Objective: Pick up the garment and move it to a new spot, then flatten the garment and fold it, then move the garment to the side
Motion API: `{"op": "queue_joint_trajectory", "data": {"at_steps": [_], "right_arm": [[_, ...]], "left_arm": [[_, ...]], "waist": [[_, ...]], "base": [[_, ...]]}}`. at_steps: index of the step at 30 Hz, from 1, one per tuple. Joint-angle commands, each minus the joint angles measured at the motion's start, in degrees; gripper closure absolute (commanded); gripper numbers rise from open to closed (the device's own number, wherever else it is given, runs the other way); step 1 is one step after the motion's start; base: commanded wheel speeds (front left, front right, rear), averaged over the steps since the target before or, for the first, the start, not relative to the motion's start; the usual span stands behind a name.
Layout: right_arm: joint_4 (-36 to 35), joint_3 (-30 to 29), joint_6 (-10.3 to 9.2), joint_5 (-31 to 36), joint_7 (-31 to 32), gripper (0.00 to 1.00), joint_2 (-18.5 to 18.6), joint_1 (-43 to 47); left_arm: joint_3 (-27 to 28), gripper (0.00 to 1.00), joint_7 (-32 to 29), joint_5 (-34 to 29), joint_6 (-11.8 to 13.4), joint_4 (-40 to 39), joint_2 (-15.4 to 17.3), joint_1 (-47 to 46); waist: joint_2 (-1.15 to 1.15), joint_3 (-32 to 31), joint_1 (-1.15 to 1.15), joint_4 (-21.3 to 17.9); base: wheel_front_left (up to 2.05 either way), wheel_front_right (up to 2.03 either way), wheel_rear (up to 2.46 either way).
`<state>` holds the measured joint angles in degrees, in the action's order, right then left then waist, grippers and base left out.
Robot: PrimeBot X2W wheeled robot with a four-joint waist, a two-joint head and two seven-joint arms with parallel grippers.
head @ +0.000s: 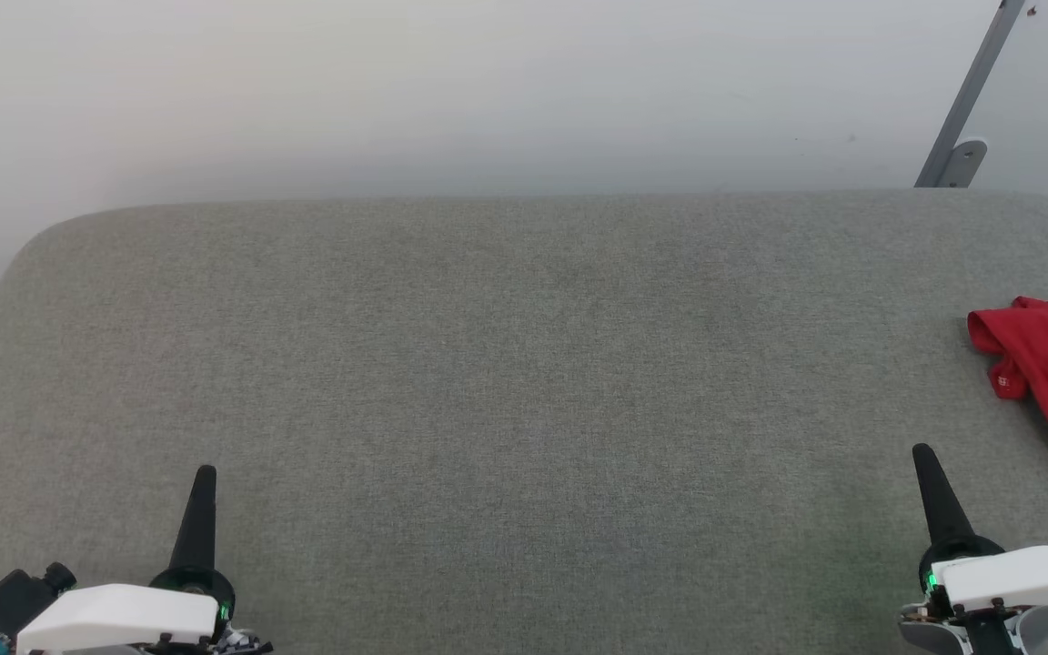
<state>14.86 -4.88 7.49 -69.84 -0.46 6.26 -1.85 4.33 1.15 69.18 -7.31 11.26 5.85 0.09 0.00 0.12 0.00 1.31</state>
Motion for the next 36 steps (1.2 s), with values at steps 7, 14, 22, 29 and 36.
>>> {"op": "queue_joint_trajectory", "data": {"at_steps": [7, 14, 22, 29, 36], "right_arm": [[-0.79, -0.40, 0.01, -4.06, 1.26, 1.00, -0.47, -1.74], [-0.84, -0.64, 0.01, -7.12, 2.22, 1.00, -1.01, -2.24], [-0.87, -0.88, 0.00, -10.38, 3.29, 1.00, -1.52, -2.77], [-0.91, -1.09, 0.00, -13.12, 4.17, 1.00, -1.92, -3.17], [-0.94, -1.29, 0.00, -15.63, 5.03, 1.00, -2.35, -3.59]], "left_arm": [[0.49, 1.00, -1.30, 4.66, -0.19, 0.15, -0.18, -2.22], [0.69, 1.00, -2.31, 7.79, -0.21, 0.57, -0.60, -2.93], [0.91, 1.00, -3.38, 11.17, -0.23, 1.06, -1.03, -3.78], [1.11, 1.00, -4.30, 13.90, -0.24, 1.47, -1.33, -4.44], [1.28, 1.00, -5.16, 16.47, -0.26, 1.84, -1.65, -4.99]], "waist": [[0.00, 0.01, 0.00, -0.16], [0.00, 0.01, 0.00, -0.32], [0.00, 0.02, 0.00, -0.50], [0.00, 0.03, 0.00, -0.66], [0.00, 0.04, 0.00, -0.82]], "base": [[0.00, 0.00, 0.00], [0.00, 0.00, 0.00], [0.00, 0.00, 0.00], [0.00, 0.00, 0.00], [0.00, 0.00, 0.00]]}}
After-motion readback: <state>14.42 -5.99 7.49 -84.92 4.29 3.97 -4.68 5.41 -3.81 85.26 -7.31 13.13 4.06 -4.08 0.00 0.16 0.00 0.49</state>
